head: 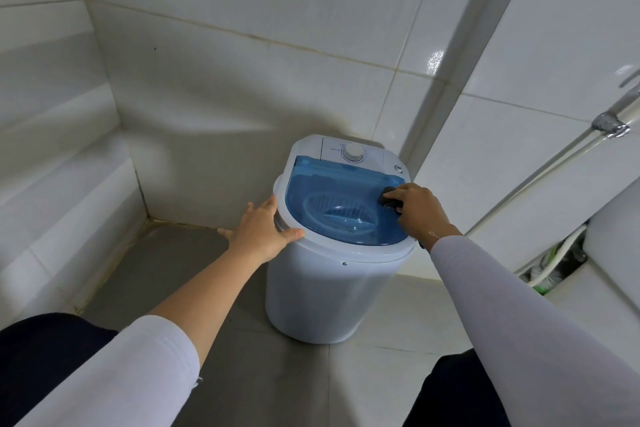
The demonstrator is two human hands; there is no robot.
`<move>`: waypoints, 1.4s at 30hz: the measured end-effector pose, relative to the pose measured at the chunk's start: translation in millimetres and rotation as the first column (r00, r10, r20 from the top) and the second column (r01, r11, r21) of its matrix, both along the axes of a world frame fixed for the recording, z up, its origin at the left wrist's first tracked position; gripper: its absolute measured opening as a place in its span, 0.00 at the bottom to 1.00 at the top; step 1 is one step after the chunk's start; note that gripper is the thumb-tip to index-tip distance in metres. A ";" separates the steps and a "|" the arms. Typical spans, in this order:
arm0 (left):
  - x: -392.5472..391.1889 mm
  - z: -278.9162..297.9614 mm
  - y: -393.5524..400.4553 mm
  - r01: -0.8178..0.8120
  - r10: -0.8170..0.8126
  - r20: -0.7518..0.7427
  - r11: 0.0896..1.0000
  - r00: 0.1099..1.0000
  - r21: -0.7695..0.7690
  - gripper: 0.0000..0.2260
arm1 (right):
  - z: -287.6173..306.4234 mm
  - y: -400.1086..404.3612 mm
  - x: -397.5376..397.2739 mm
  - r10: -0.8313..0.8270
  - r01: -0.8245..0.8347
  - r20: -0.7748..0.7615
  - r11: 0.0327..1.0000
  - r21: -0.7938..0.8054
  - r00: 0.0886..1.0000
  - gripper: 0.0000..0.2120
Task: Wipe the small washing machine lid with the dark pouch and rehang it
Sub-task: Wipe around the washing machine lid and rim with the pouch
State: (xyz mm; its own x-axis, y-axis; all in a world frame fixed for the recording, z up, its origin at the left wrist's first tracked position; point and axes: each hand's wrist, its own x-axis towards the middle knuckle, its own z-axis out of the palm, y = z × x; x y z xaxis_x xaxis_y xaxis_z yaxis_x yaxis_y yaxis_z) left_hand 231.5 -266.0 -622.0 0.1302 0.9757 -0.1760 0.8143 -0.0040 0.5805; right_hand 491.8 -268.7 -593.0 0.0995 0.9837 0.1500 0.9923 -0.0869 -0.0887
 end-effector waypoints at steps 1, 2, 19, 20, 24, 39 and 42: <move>0.5 -0.4 -0.2 -0.004 0.004 0.001 1.000 1.000 -0.001 0.40 | -1.4 -4.3 5.0 -0.022 0.022 -0.018 1.000 0.007 1.000 0.21; 1.0 -0.5 -0.3 -0.009 0.009 0.001 1.000 1.000 -0.003 0.40 | -2.6 -8.8 8.9 -0.042 0.043 -0.034 0.999 0.019 0.999 0.21; 0.4 0.1 -7.6 -0.019 0.020 0.045 1.000 0.999 -0.023 0.36 | 44.5 26.7 -79.3 0.258 -0.254 -0.049 0.964 0.080 0.965 0.21; 0.3 -0.3 -7.9 -0.019 0.020 0.052 1.000 0.998 -0.025 0.36 | 43.1 31.3 -93.2 0.298 -0.295 -0.035 0.953 0.064 0.954 0.23; -0.2 -4.0 -6.2 -0.028 0.030 0.068 0.999 0.997 -0.036 0.37 | 30.9 45.8 -136.8 0.411 -0.411 0.015 0.911 0.002 0.911 0.23; -1.0 -3.8 -6.0 -0.035 0.039 0.105 0.999 0.994 -0.042 0.37 | -2.4 43.4 -134.8 0.381 -0.376 0.117 0.924 -0.066 0.917 0.22; -0.5 -3.6 -7.0 -0.038 0.043 0.107 0.998 0.993 -0.050 0.36 | -1.2 34.9 -112.6 0.315 -0.310 0.111 0.949 -0.054 0.943 0.21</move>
State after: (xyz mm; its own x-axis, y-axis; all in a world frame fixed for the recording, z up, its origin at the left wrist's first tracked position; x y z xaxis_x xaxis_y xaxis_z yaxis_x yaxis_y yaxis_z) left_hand 231.1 -273.0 -625.6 0.1115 0.9715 -0.2091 0.7456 0.0573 0.6640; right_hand 379.3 -233.8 -594.2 -0.2299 0.9674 0.1064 0.9732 0.2284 0.0267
